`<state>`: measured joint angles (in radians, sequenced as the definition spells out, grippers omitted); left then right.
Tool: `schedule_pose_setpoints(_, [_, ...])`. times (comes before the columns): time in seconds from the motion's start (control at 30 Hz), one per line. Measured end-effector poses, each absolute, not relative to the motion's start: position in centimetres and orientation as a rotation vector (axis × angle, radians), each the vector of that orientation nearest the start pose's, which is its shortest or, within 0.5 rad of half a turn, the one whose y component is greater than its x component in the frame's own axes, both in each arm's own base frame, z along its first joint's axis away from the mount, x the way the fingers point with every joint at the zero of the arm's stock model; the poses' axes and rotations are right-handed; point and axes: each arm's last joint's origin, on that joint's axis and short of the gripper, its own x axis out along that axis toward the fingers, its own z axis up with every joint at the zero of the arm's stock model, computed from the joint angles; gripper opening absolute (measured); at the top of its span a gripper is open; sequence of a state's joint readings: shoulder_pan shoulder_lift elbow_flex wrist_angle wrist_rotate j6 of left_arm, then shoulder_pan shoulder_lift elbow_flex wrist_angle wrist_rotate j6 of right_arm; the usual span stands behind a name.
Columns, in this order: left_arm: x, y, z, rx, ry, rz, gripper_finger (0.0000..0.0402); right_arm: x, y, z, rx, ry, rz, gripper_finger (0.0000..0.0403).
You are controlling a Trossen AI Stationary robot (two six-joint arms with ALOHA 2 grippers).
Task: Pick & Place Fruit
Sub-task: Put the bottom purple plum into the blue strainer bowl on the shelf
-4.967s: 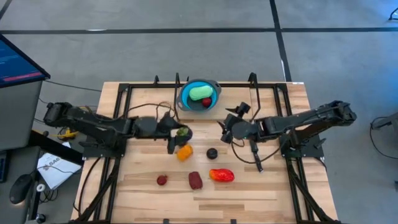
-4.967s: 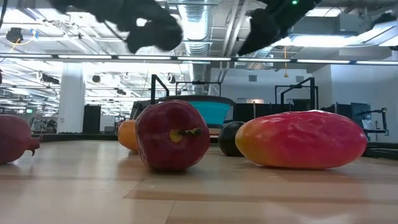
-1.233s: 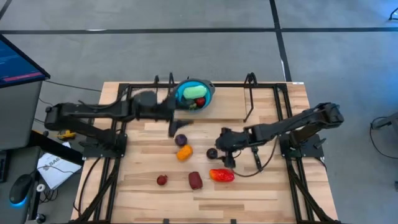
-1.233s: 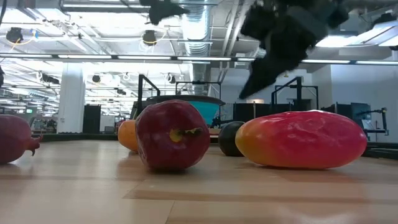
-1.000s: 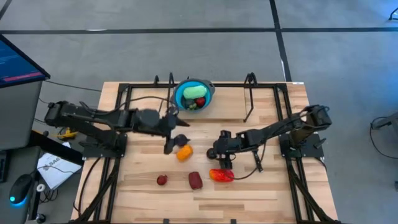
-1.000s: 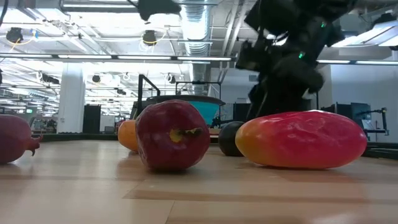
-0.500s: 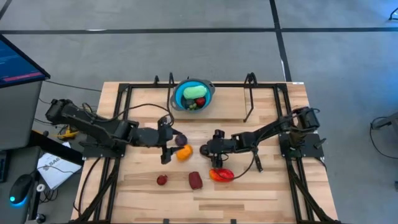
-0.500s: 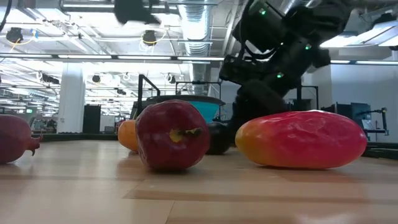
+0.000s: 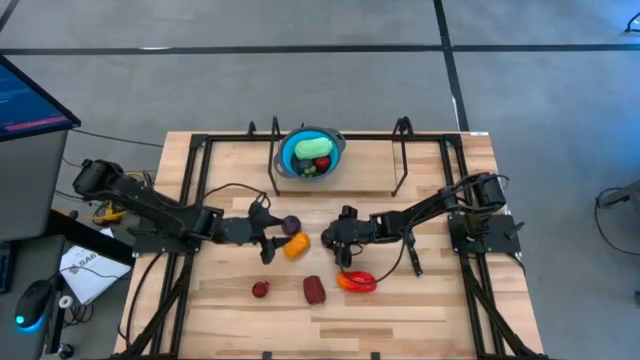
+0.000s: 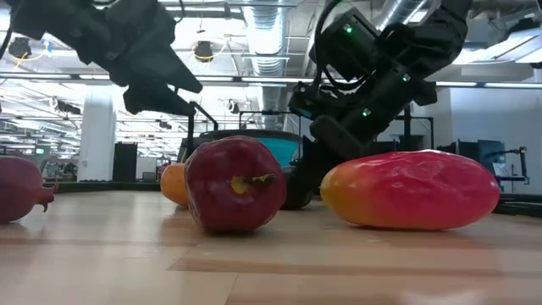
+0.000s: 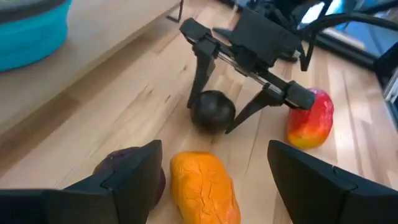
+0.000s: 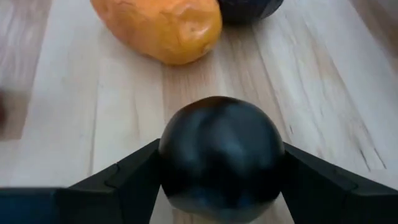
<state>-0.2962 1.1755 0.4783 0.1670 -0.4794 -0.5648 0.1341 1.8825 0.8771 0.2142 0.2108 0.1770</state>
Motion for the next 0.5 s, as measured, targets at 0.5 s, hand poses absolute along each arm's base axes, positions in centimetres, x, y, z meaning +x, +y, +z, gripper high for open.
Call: schedule_pose_setpoints(0.5, [21.0,-4.8,17.2,-0.33,0.363,0.387,0.0285,38.0,-1.9,25.4,-0.091,0.636,-0.222,0.0244])
